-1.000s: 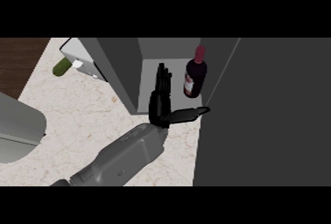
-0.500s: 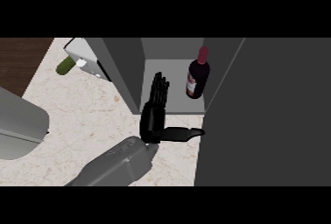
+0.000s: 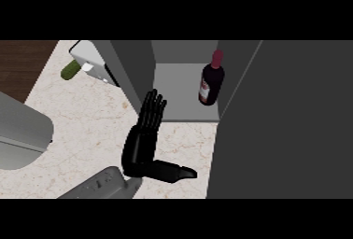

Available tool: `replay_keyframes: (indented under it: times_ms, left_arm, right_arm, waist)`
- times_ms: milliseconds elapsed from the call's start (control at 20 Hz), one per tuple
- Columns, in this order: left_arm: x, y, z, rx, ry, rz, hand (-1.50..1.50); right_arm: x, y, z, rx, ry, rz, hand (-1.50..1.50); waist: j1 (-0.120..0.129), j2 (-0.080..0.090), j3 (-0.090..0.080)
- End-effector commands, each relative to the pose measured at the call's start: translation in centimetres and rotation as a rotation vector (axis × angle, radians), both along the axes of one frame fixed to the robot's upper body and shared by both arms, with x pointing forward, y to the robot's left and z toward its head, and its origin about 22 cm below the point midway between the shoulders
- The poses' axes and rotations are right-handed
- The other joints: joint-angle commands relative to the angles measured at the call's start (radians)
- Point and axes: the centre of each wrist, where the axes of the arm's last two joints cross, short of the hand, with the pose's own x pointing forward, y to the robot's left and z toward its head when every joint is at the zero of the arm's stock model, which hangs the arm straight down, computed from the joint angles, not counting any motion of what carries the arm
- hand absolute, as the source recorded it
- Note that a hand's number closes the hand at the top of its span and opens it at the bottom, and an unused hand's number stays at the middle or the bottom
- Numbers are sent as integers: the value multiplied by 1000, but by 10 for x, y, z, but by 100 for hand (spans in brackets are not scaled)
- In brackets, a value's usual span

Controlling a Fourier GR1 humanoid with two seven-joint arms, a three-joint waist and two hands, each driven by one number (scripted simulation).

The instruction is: Pick up the wine, place it into the cabinet and close the cabinet

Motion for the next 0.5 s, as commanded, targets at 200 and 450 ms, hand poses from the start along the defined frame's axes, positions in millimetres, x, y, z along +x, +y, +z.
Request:
replay_keyframes:
  times_ms: [200,450]
  left_arm:
    - [-34,47,26,2,-30,-108,150]
    - [-69,89,38,-20,-41,-119,150]
  right_arm:
    - [-18,-4,9,-133,-53,149,150]
    - [-33,-4,3,-150,-9,275,150]
  waist:
    - [-1,0,0]
    - [3,-3,0]
